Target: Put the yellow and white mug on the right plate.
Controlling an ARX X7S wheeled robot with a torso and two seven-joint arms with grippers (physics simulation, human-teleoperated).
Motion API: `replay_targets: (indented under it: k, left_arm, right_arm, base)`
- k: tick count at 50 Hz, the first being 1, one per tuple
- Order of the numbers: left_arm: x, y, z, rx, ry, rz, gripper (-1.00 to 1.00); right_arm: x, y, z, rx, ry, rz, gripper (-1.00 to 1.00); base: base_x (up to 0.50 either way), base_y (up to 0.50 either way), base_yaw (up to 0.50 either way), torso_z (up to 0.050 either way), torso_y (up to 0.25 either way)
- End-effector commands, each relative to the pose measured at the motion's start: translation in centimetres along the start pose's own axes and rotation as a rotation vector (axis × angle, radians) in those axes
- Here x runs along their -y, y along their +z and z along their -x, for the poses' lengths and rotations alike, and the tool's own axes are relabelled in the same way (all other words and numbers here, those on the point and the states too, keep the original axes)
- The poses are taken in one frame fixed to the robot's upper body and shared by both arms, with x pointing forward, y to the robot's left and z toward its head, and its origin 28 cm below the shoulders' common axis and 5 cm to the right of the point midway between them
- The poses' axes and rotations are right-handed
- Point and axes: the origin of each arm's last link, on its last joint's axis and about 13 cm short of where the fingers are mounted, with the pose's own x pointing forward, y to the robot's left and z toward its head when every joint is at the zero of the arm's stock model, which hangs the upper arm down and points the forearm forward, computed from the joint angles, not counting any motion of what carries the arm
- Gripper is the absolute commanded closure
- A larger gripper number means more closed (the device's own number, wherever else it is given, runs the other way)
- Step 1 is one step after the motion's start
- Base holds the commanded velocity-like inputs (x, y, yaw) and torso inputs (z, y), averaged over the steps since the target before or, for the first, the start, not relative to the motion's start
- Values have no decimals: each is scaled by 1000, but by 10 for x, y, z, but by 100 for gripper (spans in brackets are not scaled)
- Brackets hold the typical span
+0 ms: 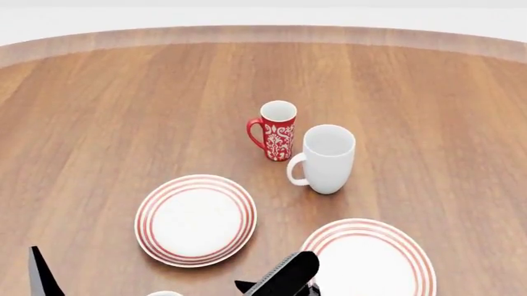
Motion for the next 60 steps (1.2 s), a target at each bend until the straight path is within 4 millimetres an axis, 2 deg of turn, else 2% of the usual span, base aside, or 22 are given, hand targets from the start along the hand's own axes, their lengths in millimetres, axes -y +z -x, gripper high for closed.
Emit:
replay_targets:
  k: [1, 11, 16, 29, 60]
  left_arm:
    - [0, -1, -1, 0, -5, -13, -100]
    - [0, -1, -1, -6, -7, -13, -100]
    - [0, -2, -1, -9, -8, -14, -100]
    - [0, -4, -1, -19, -5, -15, -100]
    - [-1, -3, -2, -22, -4, -15, -100]
  right_arm:
    - [-7, -2, -10, -35, 39, -51, -100]
    - [-13, -9, -10, -57, 61, -38, -100]
    - [-12, -20, -8, -99, 58, -28, -100]
    - [-9, -28, -5, -136, 39, -21, -100]
    - [-15, -36, -20, -138, 39, -17, -100]
  base:
    - [0, 0, 0, 0, 0]
    - [0, 0, 0, 0, 0]
    - [0, 0, 0, 0, 0]
    - [0, 0, 0, 0, 0]
    - [0, 0, 0, 0, 0]
